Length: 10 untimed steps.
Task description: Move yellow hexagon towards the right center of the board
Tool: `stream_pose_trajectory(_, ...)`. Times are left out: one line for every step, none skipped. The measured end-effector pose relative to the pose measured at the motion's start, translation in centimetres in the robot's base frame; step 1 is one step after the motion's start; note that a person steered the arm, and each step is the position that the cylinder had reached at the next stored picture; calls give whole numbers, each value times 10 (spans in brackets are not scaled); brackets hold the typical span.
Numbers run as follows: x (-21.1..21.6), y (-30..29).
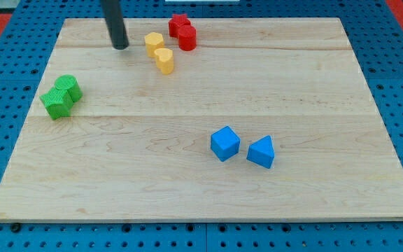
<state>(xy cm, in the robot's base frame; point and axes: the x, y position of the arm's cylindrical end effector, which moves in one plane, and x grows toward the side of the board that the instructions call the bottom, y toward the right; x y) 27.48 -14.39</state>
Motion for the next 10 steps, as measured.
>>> stream_pose_trajectory(-2, 3)
stream_pose_trajectory(-40, 22)
stream_pose_trajectory(-17, 31)
stream_pose_trajectory(20, 67)
stream_pose_trajectory(35, 111)
stream_pose_trajectory(46, 162)
stream_pose_trajectory(76, 166)
stream_pose_trajectory(91, 150)
stream_pose_trajectory(93, 209)
stream_pose_trajectory(72, 254)
